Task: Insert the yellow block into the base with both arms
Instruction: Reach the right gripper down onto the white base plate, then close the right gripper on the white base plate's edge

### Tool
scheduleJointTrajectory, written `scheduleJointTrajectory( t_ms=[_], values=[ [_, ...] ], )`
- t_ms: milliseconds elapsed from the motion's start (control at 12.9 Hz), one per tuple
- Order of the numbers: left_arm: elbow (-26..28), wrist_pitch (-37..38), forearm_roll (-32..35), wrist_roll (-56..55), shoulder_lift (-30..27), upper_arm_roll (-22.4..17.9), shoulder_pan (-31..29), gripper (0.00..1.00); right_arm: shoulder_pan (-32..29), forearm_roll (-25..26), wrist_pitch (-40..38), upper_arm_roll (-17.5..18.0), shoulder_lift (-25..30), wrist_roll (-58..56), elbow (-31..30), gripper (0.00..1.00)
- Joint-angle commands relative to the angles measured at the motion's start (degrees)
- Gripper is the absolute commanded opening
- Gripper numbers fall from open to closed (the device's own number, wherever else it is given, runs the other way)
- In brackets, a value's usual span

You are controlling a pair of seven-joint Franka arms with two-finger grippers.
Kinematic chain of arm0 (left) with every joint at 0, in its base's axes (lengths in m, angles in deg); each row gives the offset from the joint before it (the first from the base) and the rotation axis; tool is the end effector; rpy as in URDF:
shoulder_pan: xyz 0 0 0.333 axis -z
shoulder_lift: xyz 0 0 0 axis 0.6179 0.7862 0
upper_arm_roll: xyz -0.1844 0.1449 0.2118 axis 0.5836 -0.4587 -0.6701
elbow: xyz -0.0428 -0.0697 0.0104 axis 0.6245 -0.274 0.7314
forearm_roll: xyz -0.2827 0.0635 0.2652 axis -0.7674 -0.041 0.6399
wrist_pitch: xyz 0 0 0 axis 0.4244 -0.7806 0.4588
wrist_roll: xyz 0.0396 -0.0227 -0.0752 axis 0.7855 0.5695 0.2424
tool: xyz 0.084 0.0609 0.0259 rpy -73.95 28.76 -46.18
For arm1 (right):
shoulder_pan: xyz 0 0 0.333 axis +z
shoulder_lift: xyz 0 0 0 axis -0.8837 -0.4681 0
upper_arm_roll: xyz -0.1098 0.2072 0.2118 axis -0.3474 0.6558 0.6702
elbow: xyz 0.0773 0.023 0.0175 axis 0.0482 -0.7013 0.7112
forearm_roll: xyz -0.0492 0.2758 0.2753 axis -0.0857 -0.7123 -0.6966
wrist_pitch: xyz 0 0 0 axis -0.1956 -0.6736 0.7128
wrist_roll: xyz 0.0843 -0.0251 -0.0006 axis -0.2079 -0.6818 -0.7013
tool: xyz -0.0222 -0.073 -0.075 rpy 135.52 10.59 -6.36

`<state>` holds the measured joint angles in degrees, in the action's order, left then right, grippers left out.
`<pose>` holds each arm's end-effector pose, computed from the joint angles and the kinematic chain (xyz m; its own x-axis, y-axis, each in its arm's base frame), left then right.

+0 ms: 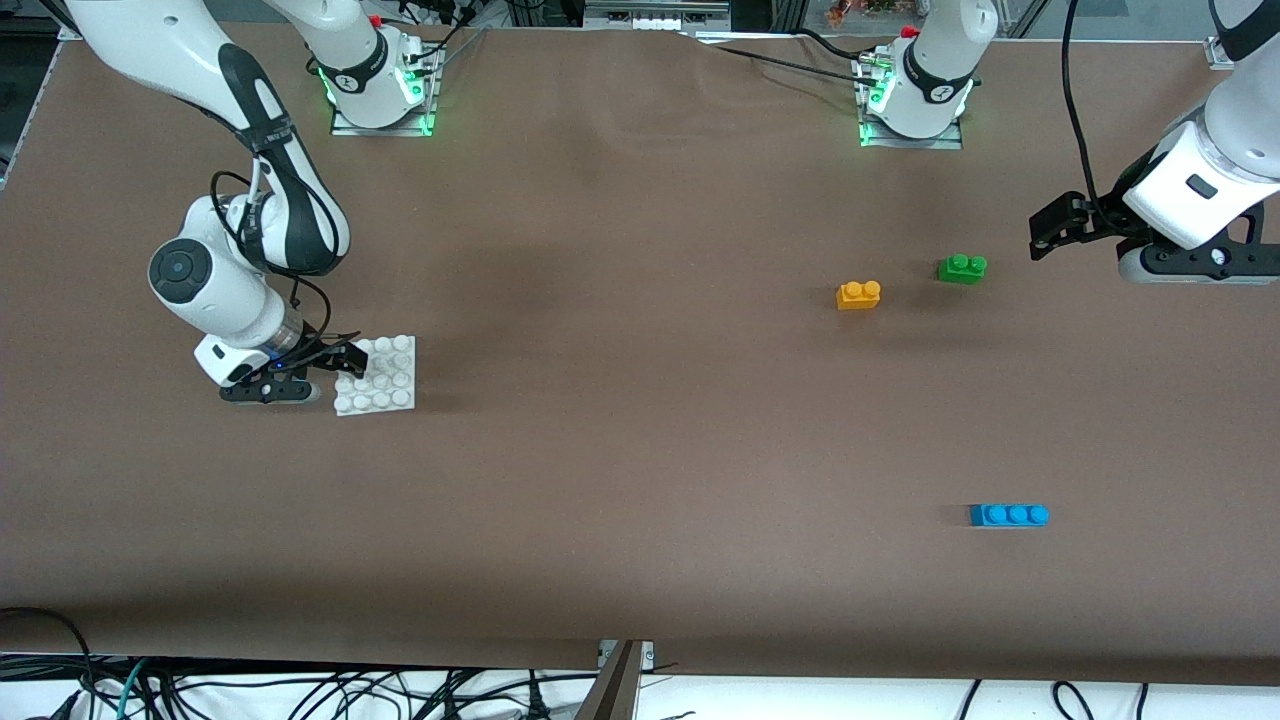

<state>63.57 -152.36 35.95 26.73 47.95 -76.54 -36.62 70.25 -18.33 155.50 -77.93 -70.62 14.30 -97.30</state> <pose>0.5500 -0.0490 0.5880 0.9976 0.0025 -0.0697 0.0014 -0.9999 -0.0150 0.5771 0.0353 0.2224 0.9985 0.0099 0.0539 0.0105 -0.9999 -0.0116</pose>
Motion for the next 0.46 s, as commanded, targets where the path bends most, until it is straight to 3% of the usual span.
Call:
scheduleJointTrajectory(
  t_ms=[0, 387],
  values=[
    [-2.03, 1.43, 0.4, 0.75, 0.94, 0.05, -0.23, 1.0, -0.25, -2.71, 3.94, 0.13, -2.16, -1.39, -0.39, 1.0],
    [-2.03, 1.52, 0.31, 0.66, 0.94, -0.12, -0.58, 1.0, -0.51, -3.06, 5.18, 0.22, -3.58, -1.75, -0.39, 1.0]
  ],
)
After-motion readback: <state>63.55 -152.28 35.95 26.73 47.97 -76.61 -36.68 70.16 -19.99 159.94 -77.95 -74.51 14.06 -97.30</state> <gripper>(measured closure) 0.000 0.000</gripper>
